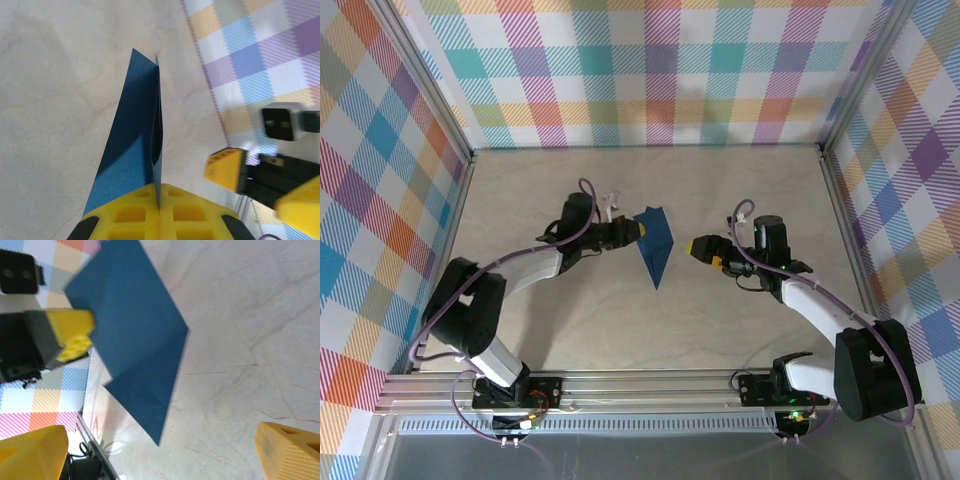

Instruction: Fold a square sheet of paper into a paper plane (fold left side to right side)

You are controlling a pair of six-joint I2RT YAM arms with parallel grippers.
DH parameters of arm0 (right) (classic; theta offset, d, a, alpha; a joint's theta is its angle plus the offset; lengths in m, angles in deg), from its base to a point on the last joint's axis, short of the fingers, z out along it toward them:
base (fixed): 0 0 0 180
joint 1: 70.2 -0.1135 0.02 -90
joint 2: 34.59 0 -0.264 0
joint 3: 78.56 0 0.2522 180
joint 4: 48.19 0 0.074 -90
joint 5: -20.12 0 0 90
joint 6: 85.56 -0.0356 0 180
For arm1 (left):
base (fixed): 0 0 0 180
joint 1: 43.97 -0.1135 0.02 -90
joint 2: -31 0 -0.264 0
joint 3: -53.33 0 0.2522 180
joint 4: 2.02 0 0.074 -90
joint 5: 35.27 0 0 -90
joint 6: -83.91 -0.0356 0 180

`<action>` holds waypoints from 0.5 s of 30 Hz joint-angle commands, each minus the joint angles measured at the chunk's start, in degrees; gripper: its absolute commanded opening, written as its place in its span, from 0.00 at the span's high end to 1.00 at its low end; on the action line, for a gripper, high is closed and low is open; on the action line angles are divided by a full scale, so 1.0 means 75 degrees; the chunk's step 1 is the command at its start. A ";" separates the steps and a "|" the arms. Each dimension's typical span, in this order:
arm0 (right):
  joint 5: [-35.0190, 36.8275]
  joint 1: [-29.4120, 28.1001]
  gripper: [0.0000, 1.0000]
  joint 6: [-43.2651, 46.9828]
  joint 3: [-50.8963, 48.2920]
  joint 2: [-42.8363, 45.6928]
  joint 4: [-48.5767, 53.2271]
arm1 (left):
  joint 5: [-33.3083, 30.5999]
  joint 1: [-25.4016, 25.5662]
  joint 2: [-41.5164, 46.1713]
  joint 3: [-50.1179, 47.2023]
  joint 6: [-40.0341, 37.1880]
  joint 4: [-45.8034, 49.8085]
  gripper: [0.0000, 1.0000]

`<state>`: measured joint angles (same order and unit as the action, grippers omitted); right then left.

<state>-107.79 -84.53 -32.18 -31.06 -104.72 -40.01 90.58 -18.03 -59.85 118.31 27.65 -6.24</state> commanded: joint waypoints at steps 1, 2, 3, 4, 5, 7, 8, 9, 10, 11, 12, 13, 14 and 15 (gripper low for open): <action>-0.1020 0.0001 0.02 0.0156 0.0286 -0.0227 -0.0798 | 0.1033 -0.0140 0.0510 0.0038 -0.0619 0.0539 1.00; -0.1262 -0.0022 0.02 0.0084 0.0284 -0.0314 -0.1069 | 0.1275 -0.0141 0.0567 0.0100 -0.0737 0.0688 1.00; -0.1518 -0.0043 0.02 -0.0012 0.0262 -0.0400 -0.1399 | 0.1517 -0.0152 0.0613 0.0156 -0.0780 0.0763 1.00; -0.1692 -0.0084 0.02 -0.0108 0.0260 -0.0467 -0.1668 | 0.1715 -0.0153 0.0617 0.0195 -0.0756 0.0791 1.00; -0.1847 -0.0130 0.02 -0.0193 0.0263 -0.0552 -0.1936 | 0.1940 -0.0153 0.0617 0.0223 -0.0673 0.0738 1.00; -0.2046 -0.0256 0.03 -0.0253 0.0344 -0.0719 -0.2242 | 0.2320 -0.0154 0.0589 0.0179 -0.0421 0.0403 1.00; -0.2106 -0.0325 0.03 -0.0259 0.0410 -0.0808 -0.2308 | 0.2454 -0.0142 0.0582 0.0121 -0.0275 0.0183 1.00; -0.2167 -0.0407 0.04 -0.0230 0.0494 -0.0912 -0.2328 | 0.2554 -0.0147 0.0582 0.0070 -0.0189 0.0034 1.00; -0.2210 -0.0467 0.04 -0.0221 0.0569 -0.1000 -0.2326 | 0.2594 -0.0148 0.0582 0.0054 -0.0152 -0.0024 1.00; -0.2294 -0.0531 0.06 -0.0210 0.0670 -0.1116 -0.2342 | 0.2615 -0.0141 0.0582 0.0024 -0.0141 -0.0052 1.00; -0.2359 -0.0576 0.07 -0.0232 0.0753 -0.1231 -0.2383 | 0.2624 -0.0147 0.0576 -0.0001 -0.0149 -0.0052 1.00; -0.2420 -0.0609 0.08 -0.0265 0.0811 -0.1313 -0.2423 | 0.2663 -0.0142 0.0561 -0.0015 -0.0142 -0.0069 1.00; -0.2484 -0.0640 0.09 -0.0286 0.0863 -0.1395 -0.2471 | 0.2715 -0.0141 0.0538 -0.0044 -0.0102 -0.0133 1.00; -0.2535 -0.0653 0.11 -0.0327 0.0912 -0.1455 -0.2531 | 0.2787 -0.0141 0.0504 -0.0065 -0.0034 -0.0229 1.00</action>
<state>-122.92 -88.92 -34.19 -26.17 -114.58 -55.31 107.63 -19.08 -55.87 118.60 26.27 -5.01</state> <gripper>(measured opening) 0.901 0.062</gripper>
